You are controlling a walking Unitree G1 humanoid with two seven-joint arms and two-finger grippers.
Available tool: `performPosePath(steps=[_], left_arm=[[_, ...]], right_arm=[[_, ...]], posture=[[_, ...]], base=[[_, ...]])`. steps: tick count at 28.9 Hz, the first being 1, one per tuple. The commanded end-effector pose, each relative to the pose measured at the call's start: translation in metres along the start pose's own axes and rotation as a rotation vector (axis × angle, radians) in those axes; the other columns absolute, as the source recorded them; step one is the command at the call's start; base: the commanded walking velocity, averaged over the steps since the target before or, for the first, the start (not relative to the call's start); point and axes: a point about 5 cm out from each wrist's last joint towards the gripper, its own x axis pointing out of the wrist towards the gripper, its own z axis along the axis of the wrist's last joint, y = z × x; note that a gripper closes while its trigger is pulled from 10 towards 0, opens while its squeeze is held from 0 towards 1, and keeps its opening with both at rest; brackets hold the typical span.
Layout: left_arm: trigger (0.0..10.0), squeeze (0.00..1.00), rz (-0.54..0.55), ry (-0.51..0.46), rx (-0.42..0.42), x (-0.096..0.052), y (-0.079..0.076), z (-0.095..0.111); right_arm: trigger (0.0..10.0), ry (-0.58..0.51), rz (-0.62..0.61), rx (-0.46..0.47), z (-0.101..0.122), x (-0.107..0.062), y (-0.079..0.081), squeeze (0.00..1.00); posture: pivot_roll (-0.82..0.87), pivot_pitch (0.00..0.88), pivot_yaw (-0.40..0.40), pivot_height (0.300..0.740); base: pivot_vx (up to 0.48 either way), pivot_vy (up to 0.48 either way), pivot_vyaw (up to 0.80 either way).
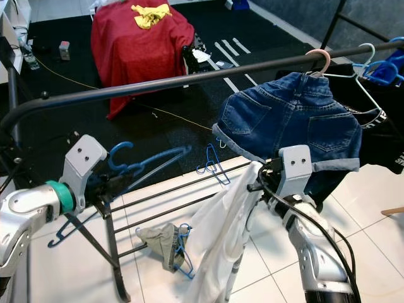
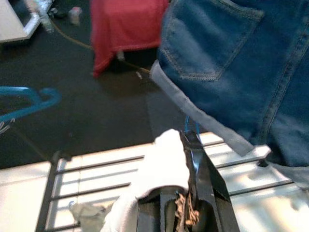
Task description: Hang hanger
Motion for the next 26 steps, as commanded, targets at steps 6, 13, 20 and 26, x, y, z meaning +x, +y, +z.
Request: performPosePath(steps=[6,13,20,26], left_arm=[[10.0,0.0,-0.067,0.175,-0.047,0.0,-0.02,-0.039],[10.0,0.0,-0.163,0.173,-0.172,0.0,-0.04,-0.039],[10.0,0.0,-0.205,0.121,-0.274,0.001,-0.057,-0.026],[10.0,0.0,-0.241,-0.012,-0.304,-0.008,-0.061,-0.012]], right_arm=[[10.0,0.089,0.04,-0.143,-0.009,0.022,0.004,0.0],[10.0,0.119,0.13,-0.213,-0.014,0.039,0.018,0.0],[10.0,0.109,0.181,-0.217,-0.014,0.05,0.034,0.0],[10.0,0.05,0.202,-0.229,-0.01,0.058,0.038,0.0]], posture=[[-0.14,0.181,0.088,0.74],[-0.13,0.181,0.07,0.74],[-0.11,0.182,0.059,0.74],[-0.09,0.177,0.043,0.74]], base=[[0.0,0.0,0.0],[0.0,0.0,0.0],[0.0,0.0,0.0],[0.0,0.0,0.0]])
